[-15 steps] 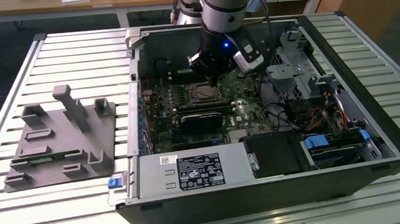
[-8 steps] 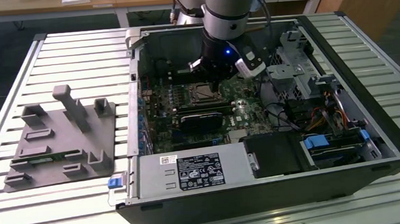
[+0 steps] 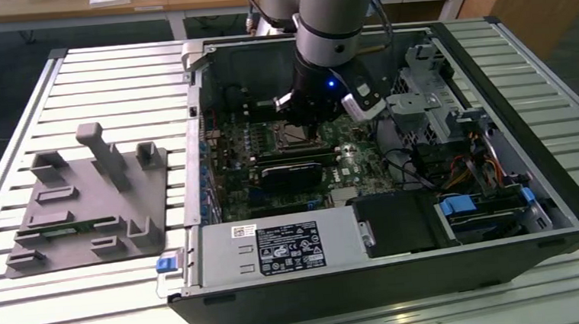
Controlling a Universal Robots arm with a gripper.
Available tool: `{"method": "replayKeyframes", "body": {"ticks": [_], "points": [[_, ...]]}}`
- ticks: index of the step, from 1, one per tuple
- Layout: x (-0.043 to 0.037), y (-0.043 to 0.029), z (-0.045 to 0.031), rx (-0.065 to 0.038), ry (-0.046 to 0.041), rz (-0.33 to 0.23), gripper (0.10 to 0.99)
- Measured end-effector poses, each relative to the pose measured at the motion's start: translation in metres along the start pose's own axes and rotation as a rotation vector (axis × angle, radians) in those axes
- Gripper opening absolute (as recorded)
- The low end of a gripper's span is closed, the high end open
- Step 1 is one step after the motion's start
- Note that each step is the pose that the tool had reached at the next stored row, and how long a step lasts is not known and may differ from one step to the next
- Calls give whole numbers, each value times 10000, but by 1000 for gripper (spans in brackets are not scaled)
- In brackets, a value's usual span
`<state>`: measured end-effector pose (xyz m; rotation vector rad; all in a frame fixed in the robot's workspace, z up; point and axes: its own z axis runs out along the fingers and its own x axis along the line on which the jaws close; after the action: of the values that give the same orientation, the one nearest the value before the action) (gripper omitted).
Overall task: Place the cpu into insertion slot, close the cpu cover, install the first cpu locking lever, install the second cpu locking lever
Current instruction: 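Install the second cpu locking lever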
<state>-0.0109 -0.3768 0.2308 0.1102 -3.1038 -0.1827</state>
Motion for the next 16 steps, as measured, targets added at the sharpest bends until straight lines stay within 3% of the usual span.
{"method": "replayKeyframes", "body": {"ticks": [8,14,16], "points": [[162,-31,21,-4,-1,2,106],[344,-33,34,-8,-2,9,106],[372,-40,34,-44,-4,14,106]]}}
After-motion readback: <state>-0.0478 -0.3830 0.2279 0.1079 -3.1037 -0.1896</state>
